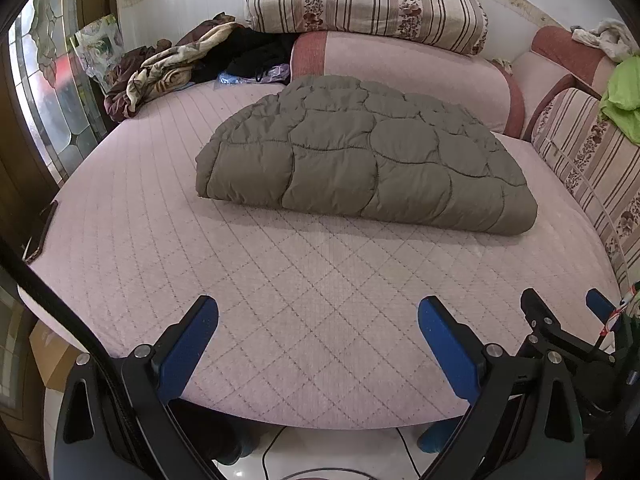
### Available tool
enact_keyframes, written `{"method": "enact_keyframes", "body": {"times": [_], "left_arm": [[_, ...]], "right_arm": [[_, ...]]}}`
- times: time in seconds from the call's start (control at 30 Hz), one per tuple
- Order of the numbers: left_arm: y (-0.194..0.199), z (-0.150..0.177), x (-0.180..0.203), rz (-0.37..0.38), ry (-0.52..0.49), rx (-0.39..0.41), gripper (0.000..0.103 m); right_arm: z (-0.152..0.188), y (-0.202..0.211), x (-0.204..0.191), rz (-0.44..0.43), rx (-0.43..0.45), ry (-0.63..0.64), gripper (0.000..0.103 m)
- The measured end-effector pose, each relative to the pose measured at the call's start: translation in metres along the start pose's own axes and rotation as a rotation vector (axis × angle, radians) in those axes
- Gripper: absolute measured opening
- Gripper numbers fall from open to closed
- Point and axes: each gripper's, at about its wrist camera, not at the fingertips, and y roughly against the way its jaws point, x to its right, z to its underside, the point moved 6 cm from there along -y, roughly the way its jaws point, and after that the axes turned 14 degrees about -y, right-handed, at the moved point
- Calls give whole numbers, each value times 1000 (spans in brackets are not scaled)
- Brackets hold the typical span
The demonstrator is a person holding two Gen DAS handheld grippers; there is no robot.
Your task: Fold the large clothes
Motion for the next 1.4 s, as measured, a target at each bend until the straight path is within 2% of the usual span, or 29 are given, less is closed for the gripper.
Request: {"method": "enact_keyframes", "body": {"times": [0.77, 1.4], "left_arm": [[13, 0, 4, -2, -4, 24, 100], [-1, 2, 3, 8, 0, -10, 100]], "right_arm": [[-2, 19, -2, -33, 52, -7, 96], [1, 10, -6, -32, 34, 4, 96]]}}
